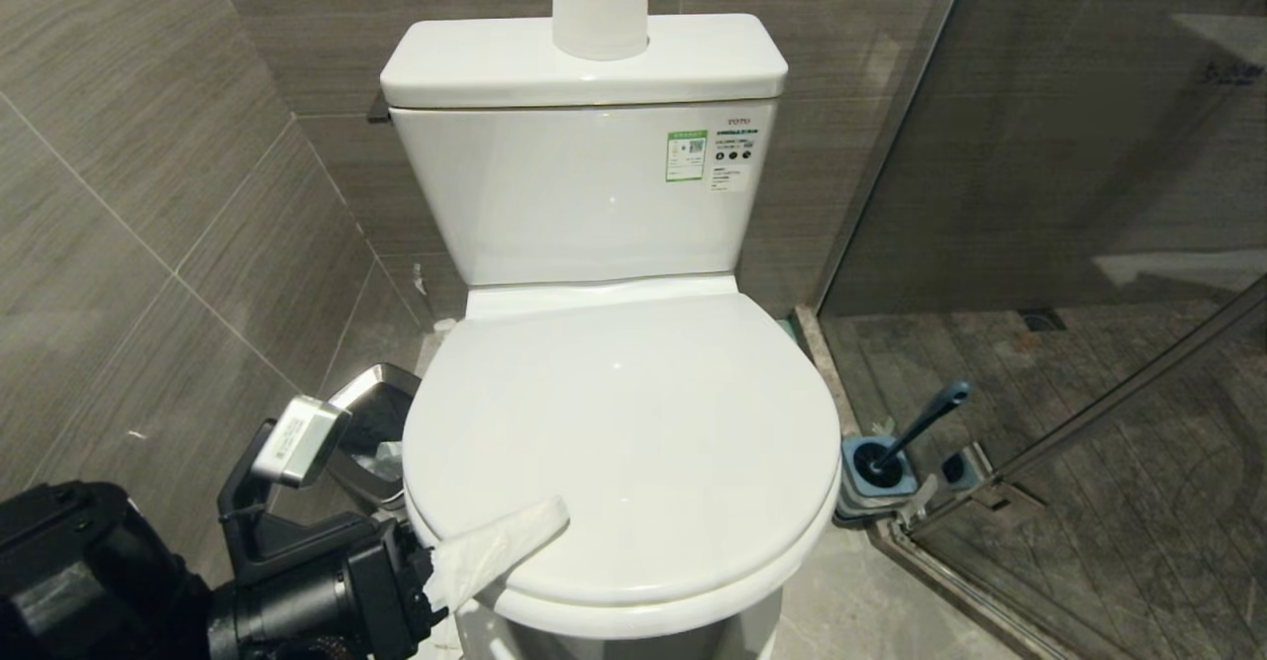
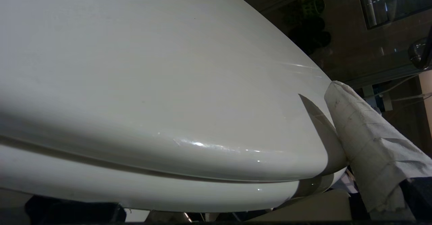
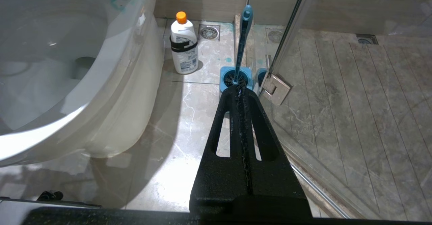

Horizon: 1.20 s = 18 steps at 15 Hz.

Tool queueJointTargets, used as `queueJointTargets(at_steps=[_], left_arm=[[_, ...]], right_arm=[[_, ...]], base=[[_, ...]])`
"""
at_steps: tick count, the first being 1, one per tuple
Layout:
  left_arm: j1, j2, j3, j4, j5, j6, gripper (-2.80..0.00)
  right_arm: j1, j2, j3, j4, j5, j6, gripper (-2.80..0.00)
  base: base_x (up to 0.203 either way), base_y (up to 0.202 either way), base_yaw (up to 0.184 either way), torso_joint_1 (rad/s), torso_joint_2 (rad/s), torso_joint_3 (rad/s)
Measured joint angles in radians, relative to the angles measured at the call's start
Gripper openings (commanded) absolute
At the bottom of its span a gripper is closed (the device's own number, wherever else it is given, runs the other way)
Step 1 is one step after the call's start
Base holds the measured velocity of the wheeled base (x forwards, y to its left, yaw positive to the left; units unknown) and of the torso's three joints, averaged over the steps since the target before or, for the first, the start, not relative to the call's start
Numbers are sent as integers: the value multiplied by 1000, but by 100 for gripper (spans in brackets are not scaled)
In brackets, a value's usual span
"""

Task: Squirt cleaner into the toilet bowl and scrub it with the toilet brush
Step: Use the left hand to lift the toilet lid slightly

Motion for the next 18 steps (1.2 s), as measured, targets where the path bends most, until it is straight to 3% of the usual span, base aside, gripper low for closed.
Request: queueJointTargets(at_steps=[3, 6, 12, 18], left_arm=[[0, -14, 10, 11, 1, 4, 0], [6, -51, -15, 106, 3, -16, 0], [14, -196, -227, 473, 32, -322, 0], [14, -243, -272, 589, 30, -391, 0]], right_arm=[[0, 0, 0, 0, 0, 0, -280], [0, 0, 0, 0, 0, 0, -280], [0, 0, 0, 0, 0, 0, -280], [0, 0, 0, 0, 0, 0, -280]], base=[[0, 0, 0, 0, 0, 0], [0, 0, 0, 0, 0, 0], [0, 0, 0, 0, 0, 0], [0, 0, 0, 0, 0, 0]])
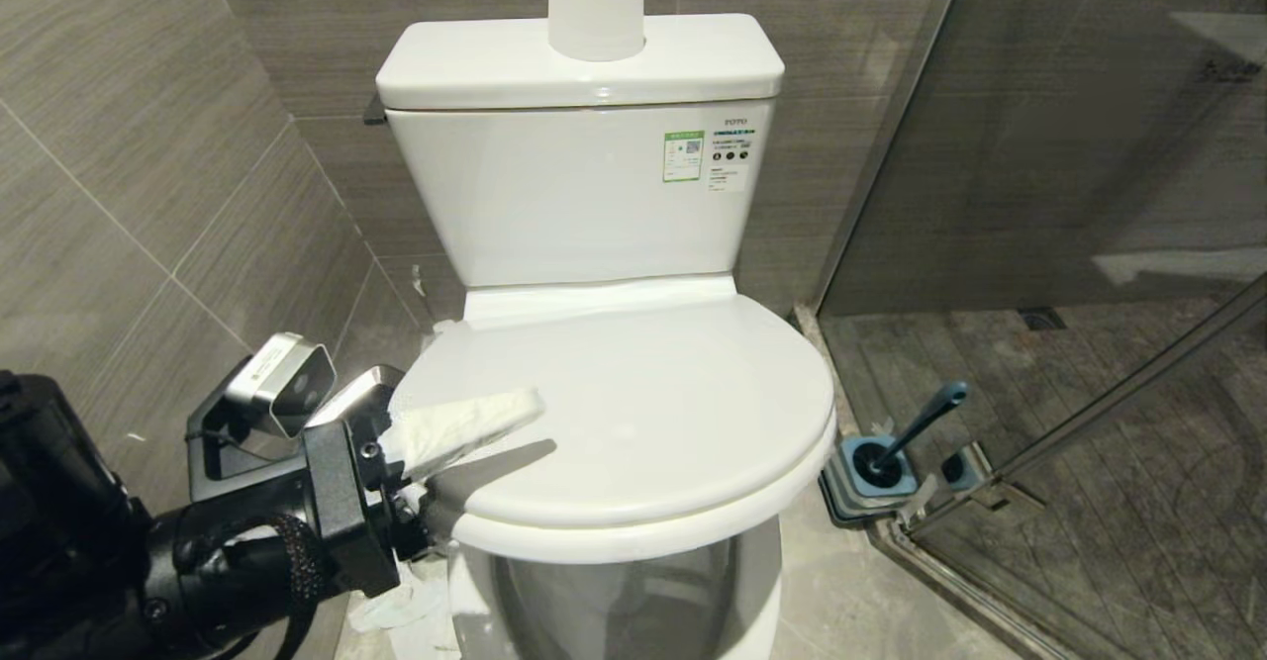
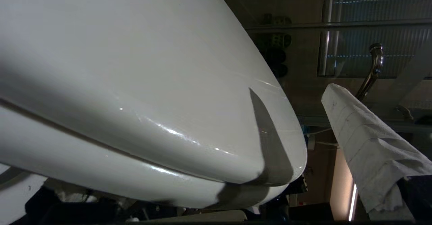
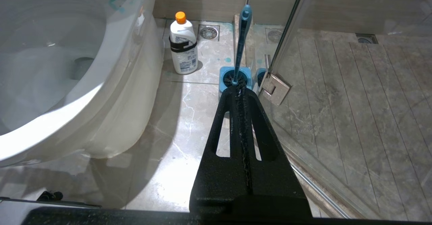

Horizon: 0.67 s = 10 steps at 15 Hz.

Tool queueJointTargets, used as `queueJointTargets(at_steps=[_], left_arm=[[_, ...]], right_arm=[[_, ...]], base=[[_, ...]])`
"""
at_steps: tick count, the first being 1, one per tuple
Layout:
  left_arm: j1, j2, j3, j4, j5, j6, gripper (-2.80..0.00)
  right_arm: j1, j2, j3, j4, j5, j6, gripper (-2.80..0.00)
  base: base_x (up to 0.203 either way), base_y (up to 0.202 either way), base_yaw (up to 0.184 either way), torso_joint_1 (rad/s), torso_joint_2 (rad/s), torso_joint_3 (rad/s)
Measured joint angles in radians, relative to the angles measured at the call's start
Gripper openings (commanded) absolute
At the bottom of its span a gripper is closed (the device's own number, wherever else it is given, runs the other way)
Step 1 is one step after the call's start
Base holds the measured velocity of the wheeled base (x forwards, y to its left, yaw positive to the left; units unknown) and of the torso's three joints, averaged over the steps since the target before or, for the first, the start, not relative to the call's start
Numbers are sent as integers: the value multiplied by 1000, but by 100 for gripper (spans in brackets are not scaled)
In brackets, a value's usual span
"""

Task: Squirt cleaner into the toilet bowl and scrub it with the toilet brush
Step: Use the left hand to lift the toilet lid slightly

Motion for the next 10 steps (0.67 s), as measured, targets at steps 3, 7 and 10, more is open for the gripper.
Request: queueJointTargets(at_steps=[3, 7, 10], left_arm=[[1, -30, -66, 125, 0, -89, 0], [1, -48, -164, 237, 1, -182, 0], [1, -52, -180, 236, 1, -185, 0]], right_arm=[[0, 0, 0, 0, 0, 0, -280], [0, 0, 0, 0, 1, 0, -280], [0, 0, -1, 0, 1, 0, -280]], base=[[0, 0, 0, 0, 0, 0], [0, 0, 0, 0, 0, 0], [0, 0, 0, 0, 0, 0]])
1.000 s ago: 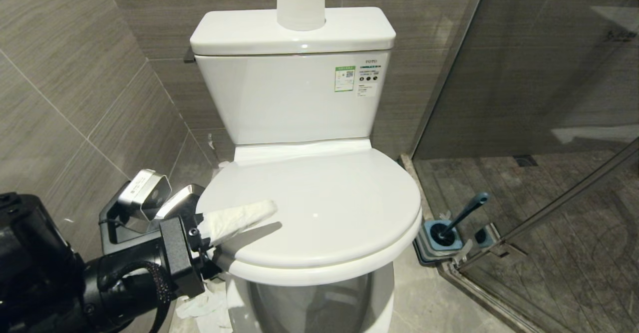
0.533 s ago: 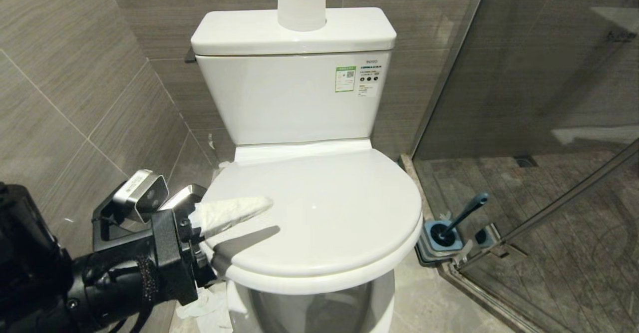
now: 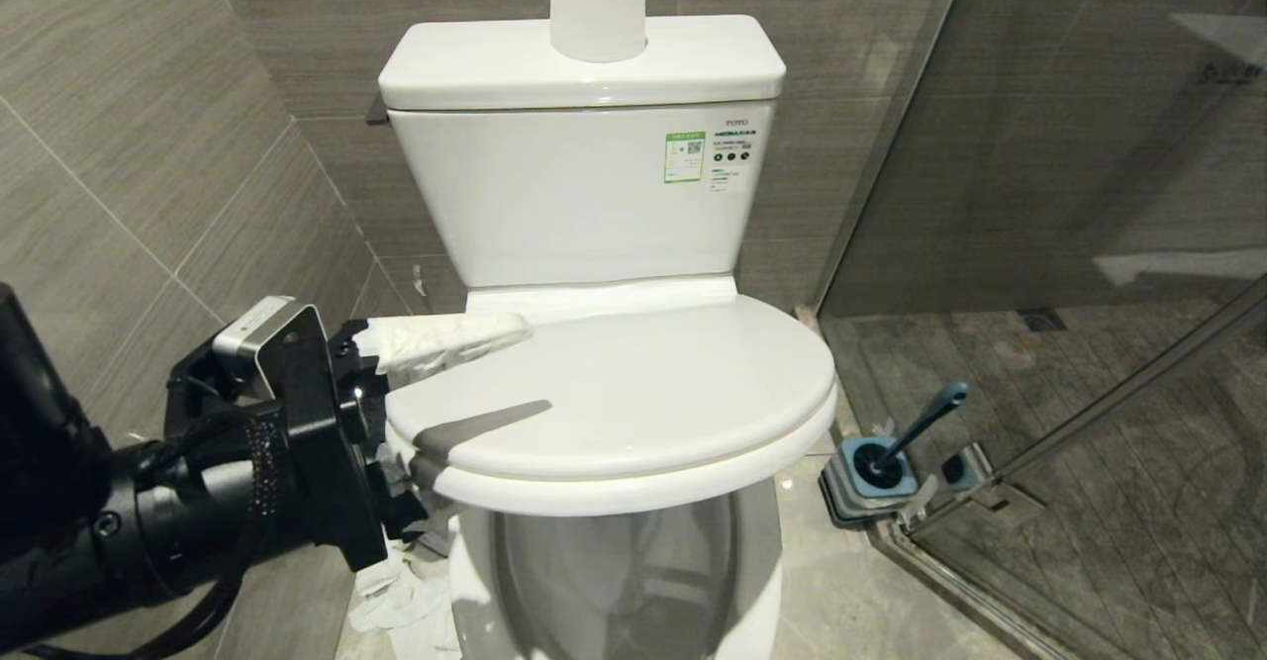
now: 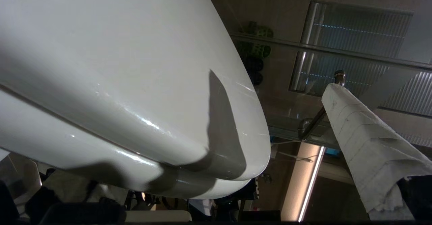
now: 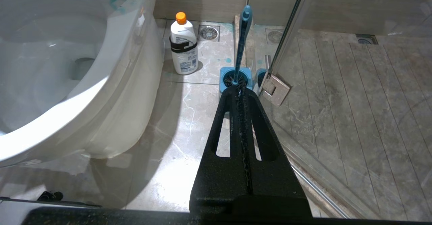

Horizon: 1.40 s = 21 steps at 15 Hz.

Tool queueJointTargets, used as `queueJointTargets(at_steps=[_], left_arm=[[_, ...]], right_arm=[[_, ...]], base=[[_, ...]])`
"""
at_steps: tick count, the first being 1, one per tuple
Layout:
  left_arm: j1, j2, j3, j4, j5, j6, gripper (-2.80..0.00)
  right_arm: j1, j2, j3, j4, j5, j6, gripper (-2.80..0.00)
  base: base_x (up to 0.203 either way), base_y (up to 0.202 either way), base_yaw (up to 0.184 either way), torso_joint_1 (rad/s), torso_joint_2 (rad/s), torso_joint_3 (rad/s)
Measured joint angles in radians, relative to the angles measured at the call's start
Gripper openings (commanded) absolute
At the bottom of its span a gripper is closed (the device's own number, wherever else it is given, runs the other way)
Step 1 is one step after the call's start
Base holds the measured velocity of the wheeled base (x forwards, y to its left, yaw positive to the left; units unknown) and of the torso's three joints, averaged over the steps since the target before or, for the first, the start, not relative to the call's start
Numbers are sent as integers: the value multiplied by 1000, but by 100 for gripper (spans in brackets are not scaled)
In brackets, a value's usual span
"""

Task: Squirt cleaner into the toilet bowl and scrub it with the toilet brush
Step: Use the left hand to lift the toilet lid slightly

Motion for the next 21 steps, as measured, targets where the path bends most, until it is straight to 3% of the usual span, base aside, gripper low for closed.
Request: queueJointTargets(at_steps=[7, 10, 13, 21], left_arm=[[2, -1, -54, 1, 6, 0, 0], [37, -1, -87, -1, 0, -44, 0], [48, 3, -120, 1, -1, -49, 0], [56, 34, -150, 5, -8, 33, 0]], right_arm=[[0, 0, 0, 0, 0, 0, -280], [0, 0, 0, 0, 0, 0, -280], [0, 0, 0, 0, 0, 0, -280], [0, 0, 0, 0, -1, 0, -280]], base=[[0, 0, 0, 0, 0, 0], [0, 0, 0, 0, 0, 0], [0, 0, 0, 0, 0, 0], [0, 0, 0, 0, 0, 0]])
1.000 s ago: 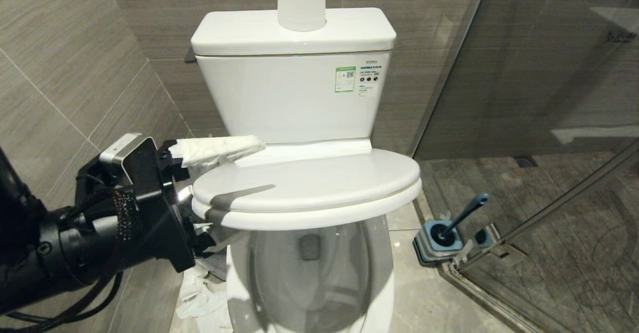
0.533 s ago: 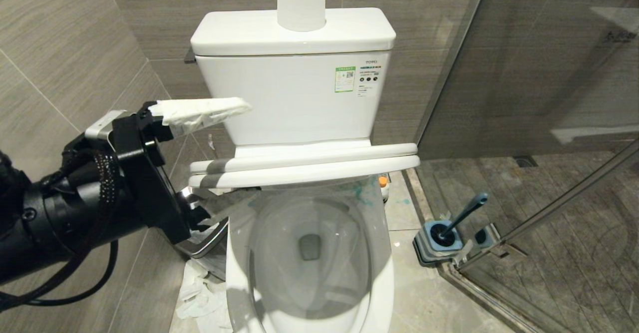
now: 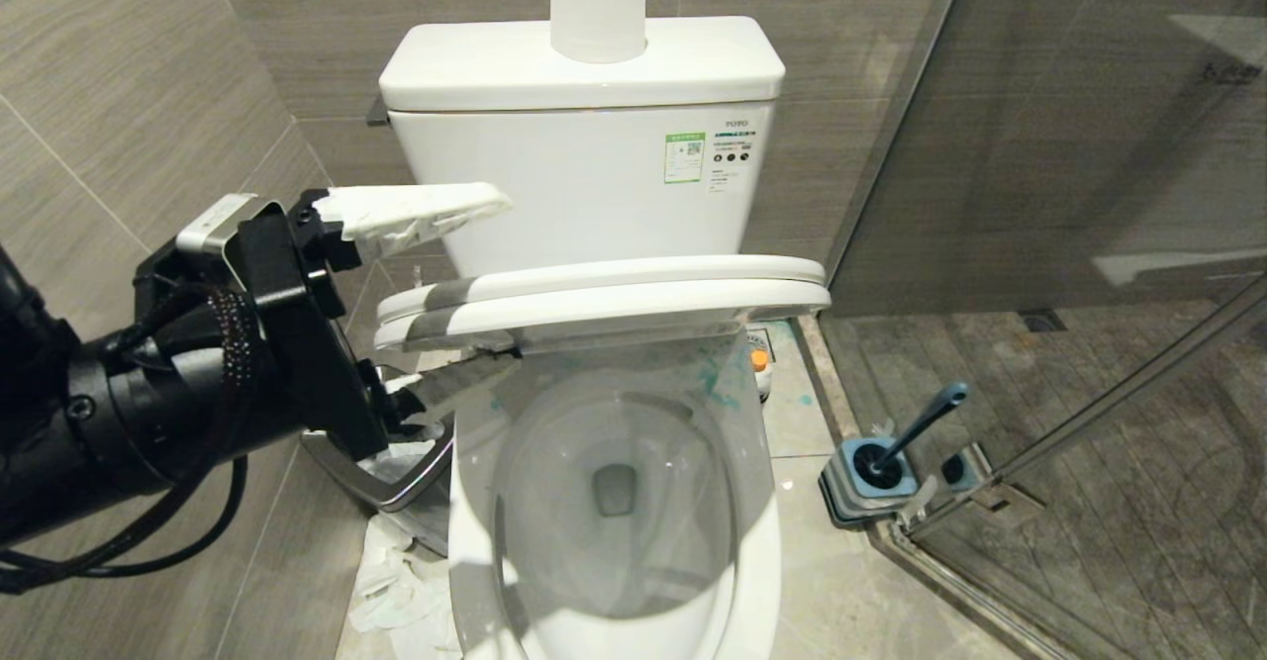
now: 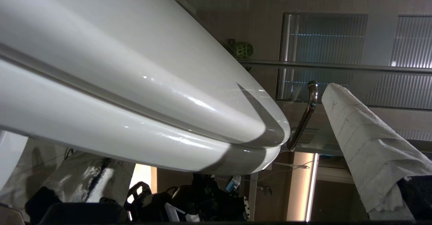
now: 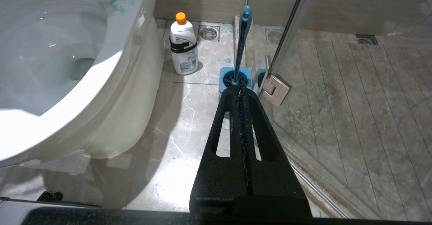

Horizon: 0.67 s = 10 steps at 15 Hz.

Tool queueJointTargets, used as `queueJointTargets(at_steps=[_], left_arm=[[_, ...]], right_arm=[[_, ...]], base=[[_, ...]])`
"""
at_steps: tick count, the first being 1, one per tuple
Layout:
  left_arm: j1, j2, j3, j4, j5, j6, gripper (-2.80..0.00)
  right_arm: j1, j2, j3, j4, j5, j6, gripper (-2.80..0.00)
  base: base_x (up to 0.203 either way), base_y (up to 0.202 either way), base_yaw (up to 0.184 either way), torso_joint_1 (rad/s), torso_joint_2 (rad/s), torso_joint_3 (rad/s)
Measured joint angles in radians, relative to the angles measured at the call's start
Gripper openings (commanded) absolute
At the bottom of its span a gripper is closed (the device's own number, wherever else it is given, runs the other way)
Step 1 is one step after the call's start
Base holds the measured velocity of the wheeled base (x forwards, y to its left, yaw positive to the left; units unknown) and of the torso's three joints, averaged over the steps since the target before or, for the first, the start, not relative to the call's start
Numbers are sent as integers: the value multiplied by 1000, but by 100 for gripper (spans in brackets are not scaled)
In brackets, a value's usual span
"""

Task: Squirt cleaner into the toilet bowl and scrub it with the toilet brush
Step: Use the left hand to lift the toilet lid slightly

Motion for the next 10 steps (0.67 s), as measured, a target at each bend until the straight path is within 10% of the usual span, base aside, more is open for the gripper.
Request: queueJointTargets(at_steps=[10], left_arm=[[43, 31, -17, -13, 9, 108, 0]], right_arm=[[0, 0, 0, 0, 0, 0, -280]], base=[[0, 0, 0, 0, 0, 0]])
